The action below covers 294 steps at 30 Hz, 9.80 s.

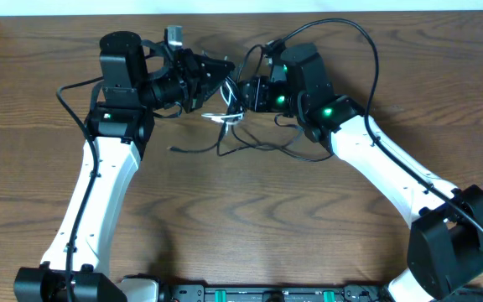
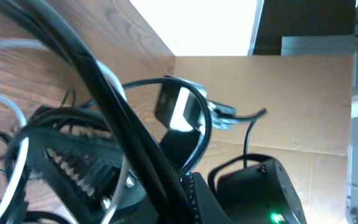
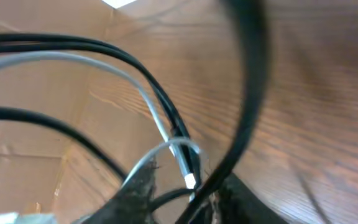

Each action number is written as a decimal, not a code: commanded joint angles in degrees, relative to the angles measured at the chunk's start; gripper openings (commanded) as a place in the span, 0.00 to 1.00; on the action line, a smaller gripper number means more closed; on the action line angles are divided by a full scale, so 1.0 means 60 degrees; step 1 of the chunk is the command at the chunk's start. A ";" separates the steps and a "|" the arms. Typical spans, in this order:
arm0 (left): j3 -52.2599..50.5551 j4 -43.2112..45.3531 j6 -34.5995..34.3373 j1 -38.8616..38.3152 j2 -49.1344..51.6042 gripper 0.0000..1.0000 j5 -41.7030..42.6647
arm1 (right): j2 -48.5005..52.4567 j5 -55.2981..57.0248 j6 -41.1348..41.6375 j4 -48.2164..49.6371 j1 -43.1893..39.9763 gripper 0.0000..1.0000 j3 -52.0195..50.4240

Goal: Untangle cables

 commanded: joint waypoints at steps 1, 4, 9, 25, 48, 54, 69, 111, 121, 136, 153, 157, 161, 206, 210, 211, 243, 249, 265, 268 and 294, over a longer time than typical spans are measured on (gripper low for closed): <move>0.0036 0.0149 -0.0226 0.0022 -0.0055 0.07 -0.0386 | -0.0113 -0.0630 -0.0127 0.0353 -0.0095 0.59 0.0011; 0.0036 0.0149 -0.0557 0.0022 -0.0055 0.07 -0.0823 | -0.0138 -0.0674 -0.0120 0.0372 -0.0426 0.75 0.0015; 0.0036 0.0149 -0.1512 0.0022 -0.0055 0.07 -0.1927 | -0.0138 -0.1024 -0.0124 0.0313 -0.1326 0.84 0.0015; 0.0036 -0.0911 -0.3311 0.0022 -0.0055 0.07 -0.6328 | -0.0113 -0.2200 -0.3060 -0.1060 -0.2346 0.87 0.0011; 0.0036 -0.3151 -0.3548 0.0568 -0.0055 0.07 -0.8215 | 0.1570 0.1931 -0.1785 -0.0321 0.2579 0.69 0.0004; 0.0036 -0.3162 -0.3544 0.0568 -0.0055 0.07 -0.8113 | 0.2299 0.1953 -0.1530 0.1089 0.3031 0.68 0.0004; 0.0036 -0.3202 -0.3504 0.0984 -0.0055 0.08 -0.8116 | 0.2488 0.2521 -0.1086 -0.0007 0.2634 0.01 0.0004; 0.0036 -0.2889 -0.3038 0.2328 -0.0058 0.07 -0.8178 | -0.0798 -0.1494 -0.5501 -0.4696 -0.5300 0.34 0.0004; 0.0036 -0.3537 -0.3034 0.2237 -0.0058 0.07 -0.6750 | -0.0415 -0.1523 -0.5883 -0.3282 -0.2036 0.72 0.0004; 0.0036 -0.4404 -0.3031 0.1512 -0.0055 0.07 -0.6754 | 0.2317 -0.1767 -0.4612 0.0186 0.0987 0.75 0.0004; 0.0036 -0.4411 -0.3031 0.1450 -0.0055 0.08 -0.6754 | 0.2437 -0.3599 -0.4186 0.1439 0.0186 0.73 0.0382; 0.0036 -0.4528 -0.3031 0.1450 -0.0055 0.07 -0.6757 | 0.2437 -0.3993 -0.4186 0.1239 0.0288 0.73 0.0463; 0.0036 -0.4692 -0.3031 0.1450 -0.0055 0.08 -0.6757 | 0.2441 -0.3512 -0.4200 0.0412 0.0816 0.69 0.0459; 0.0036 -0.5191 -0.3031 0.1461 -0.0055 0.07 -0.8196 | -0.2907 -0.5023 -0.4186 -0.2761 -0.4371 0.01 0.0463; 0.0036 -0.5191 -0.3031 0.1461 -0.0055 0.07 -0.8196 | -0.2903 -0.4674 -0.4189 -0.3399 -0.5271 0.01 0.0463; 0.0036 -0.5191 -0.3034 0.1461 -0.0055 0.07 -0.8196 | -0.2903 -0.4339 -0.4182 -0.3628 -0.5461 0.01 0.0463; 0.0036 -0.5617 -0.3031 0.1457 -0.0055 0.07 -0.8193 | 0.0131 -0.2597 -0.4105 -0.2364 -0.1286 0.65 0.0459; 0.0036 -0.5690 -0.3027 0.1457 -0.0055 0.08 -0.8193 | 0.1129 -0.2670 -0.3544 -0.1220 0.0055 0.68 0.0459; 0.0036 -0.5697 -0.3027 0.1457 -0.0055 0.08 -0.8189 | 0.2244 -0.1461 -0.2871 -0.0364 0.2106 0.69 0.0459; 0.0036 -0.5697 -0.3027 0.1457 -0.0055 0.07 -0.8193 | 0.2441 -0.0772 -0.2605 -0.0306 0.2353 0.61 0.0459; 0.0036 -0.5839 -0.2845 0.1461 -0.0055 0.08 -0.8320 | 0.1053 -0.3184 -0.2554 -0.0568 0.1224 0.01 0.0463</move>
